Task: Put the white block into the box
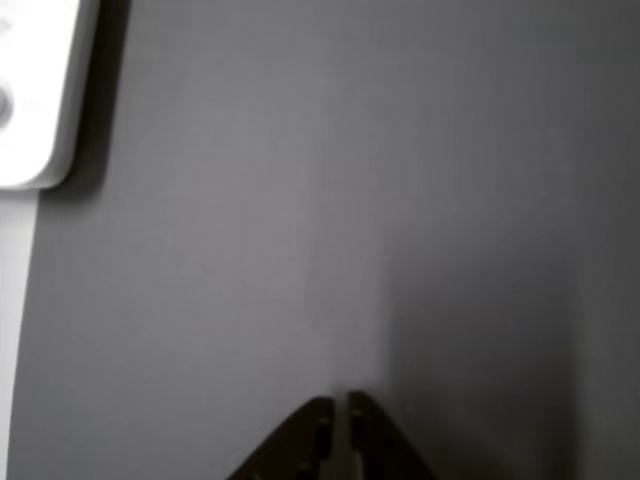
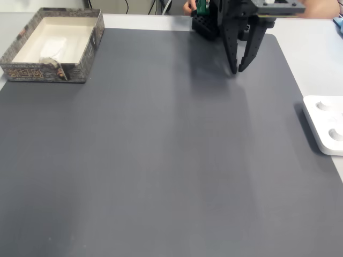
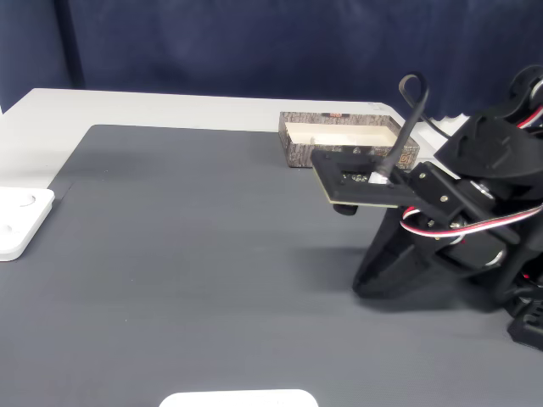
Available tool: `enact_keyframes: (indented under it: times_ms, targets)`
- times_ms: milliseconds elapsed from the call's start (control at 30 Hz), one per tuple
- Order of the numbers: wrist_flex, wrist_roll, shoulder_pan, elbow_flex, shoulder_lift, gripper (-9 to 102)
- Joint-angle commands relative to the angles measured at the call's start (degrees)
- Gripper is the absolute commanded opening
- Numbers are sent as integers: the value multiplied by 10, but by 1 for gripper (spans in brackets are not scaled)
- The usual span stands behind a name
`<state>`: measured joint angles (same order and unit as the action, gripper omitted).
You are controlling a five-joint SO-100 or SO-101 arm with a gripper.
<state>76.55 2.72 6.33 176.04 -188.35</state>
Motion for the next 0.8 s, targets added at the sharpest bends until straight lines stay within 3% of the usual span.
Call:
enact_keyframes:
  times_ms: [0,600,767]
  targets:
    - [-11,-6,16,11,-21,-2]
    - [-3,-47,15,11,-21,-2]
    - [-3,-47,-25,11,-21,-2]
